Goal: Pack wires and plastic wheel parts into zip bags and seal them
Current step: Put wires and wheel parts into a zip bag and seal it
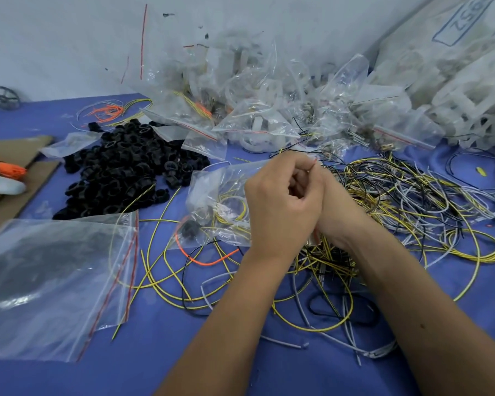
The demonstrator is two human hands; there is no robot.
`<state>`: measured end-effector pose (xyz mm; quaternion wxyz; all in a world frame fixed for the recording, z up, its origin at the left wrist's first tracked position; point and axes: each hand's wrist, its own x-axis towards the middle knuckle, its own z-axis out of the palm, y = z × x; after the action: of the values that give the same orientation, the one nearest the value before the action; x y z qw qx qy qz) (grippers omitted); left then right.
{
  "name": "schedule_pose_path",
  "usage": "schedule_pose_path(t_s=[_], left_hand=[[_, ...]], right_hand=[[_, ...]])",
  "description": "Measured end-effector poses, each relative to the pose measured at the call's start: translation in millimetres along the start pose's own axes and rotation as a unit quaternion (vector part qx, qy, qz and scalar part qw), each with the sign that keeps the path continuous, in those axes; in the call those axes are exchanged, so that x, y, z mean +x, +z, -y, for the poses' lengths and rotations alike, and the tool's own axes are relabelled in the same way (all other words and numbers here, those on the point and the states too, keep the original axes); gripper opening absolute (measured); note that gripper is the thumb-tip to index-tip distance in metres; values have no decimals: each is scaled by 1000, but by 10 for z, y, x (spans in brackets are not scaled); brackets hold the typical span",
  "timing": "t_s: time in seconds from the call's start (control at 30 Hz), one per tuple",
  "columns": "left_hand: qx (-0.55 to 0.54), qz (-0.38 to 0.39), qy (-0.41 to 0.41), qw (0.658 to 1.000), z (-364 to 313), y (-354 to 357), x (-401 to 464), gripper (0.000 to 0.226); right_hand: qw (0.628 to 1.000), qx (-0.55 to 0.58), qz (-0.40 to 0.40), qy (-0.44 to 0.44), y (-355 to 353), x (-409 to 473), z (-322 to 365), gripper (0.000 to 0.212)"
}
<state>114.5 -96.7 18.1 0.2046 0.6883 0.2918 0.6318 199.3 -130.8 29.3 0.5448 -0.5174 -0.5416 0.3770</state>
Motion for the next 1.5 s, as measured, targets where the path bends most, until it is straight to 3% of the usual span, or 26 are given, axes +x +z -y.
schedule_pose_path(t_s=[0.07,0.13,0.23,0.3,0.37,0.5,0.57,0.67,0.73,0.83,1.03,1.1,1.27,1.4,1.5], left_hand=[[0,1,-6,1000,10,0,-5,9],[2,0,-12,1000,13,1,-22,10],[-11,9,-54,998,41,26,-56,11],[-28,29,-92,995,86,49,-71,11],[-34,58,-116,991,126,88,-95,12],[-16,108,-158,981,188,150,-130,17],[-17,110,-187,976,218,172,-120,21],[-12,104,-218,970,242,174,-104,24],[-3,101,-230,968,258,168,-102,20],[5,101,-239,966,259,165,-95,18],[5,99,-240,966,222,160,-93,19],[3,99,-241,965,217,155,-91,20],[-7,92,-251,964,217,152,-93,20],[-6,93,-259,961,233,146,-92,19],[-2,89,-268,959,250,139,-80,19]], right_hand=[[999,-33,9,-3,-26,25,-10,41],[996,-50,67,-27,-56,7,-17,33],[991,-89,90,-40,-110,-35,40,43],[984,-168,37,-41,-213,-2,29,43],[979,-201,-22,-20,-372,19,-5,21],[980,-112,-155,-54,-679,-56,102,8],[955,-117,-266,-63,-865,-72,113,12],[880,-279,-384,4,-1126,-78,-15,19],[858,-364,-357,62,-1179,-92,-111,22],[854,-410,-305,97,-1092,-75,-148,27],[808,-502,-272,144,-829,-20,-94,72],[800,-524,-248,155,-757,-23,-88,65],[850,-434,-278,109,-836,-63,-64,31],[906,-233,-352,-25,-833,-60,17,18],[927,-100,-356,-66,-798,-63,58,13]])
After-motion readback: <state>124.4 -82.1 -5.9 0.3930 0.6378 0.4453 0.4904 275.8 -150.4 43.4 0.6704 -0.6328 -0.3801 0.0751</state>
